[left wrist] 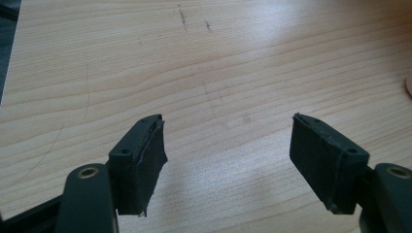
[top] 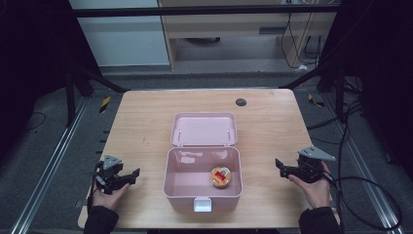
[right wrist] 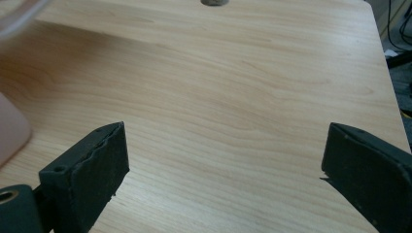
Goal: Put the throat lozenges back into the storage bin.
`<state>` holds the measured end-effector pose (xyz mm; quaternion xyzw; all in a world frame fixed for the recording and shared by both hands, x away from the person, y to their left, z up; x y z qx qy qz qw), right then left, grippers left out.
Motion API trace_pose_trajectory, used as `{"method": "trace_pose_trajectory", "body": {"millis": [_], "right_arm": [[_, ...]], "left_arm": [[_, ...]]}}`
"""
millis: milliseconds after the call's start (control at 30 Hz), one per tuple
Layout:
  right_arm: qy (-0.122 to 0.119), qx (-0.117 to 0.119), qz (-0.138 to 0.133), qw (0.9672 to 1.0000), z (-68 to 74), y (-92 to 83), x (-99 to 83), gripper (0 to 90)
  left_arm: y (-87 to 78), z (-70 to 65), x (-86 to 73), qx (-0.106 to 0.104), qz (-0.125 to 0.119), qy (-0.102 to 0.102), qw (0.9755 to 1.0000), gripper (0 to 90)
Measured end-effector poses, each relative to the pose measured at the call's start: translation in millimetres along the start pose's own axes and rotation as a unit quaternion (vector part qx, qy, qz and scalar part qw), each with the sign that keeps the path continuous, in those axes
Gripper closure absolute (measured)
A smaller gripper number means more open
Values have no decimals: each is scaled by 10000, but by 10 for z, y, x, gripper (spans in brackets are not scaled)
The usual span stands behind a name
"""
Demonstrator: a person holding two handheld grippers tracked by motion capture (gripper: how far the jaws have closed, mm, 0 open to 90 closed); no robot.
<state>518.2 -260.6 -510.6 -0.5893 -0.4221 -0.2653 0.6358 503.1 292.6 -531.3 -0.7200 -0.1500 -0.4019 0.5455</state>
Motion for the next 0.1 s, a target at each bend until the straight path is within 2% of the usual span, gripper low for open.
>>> {"method": "trace_pose_trajectory", "body": {"millis": [100], "right_arm": [[16,-95,96,9999,-41,29,-74,31]], "left_arm": [[6,1,-1,0,-24,-23,10000,271]]}}
Point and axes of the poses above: each handheld gripper's, and its own axes: y roughly forward along the jaws, x roughly out of its top, z roughly to its left, the point moved 8 cm from there along y, roughly forward along the jaws, and after that the axes turned 7 degrees about -x, right-handed, at the moved point
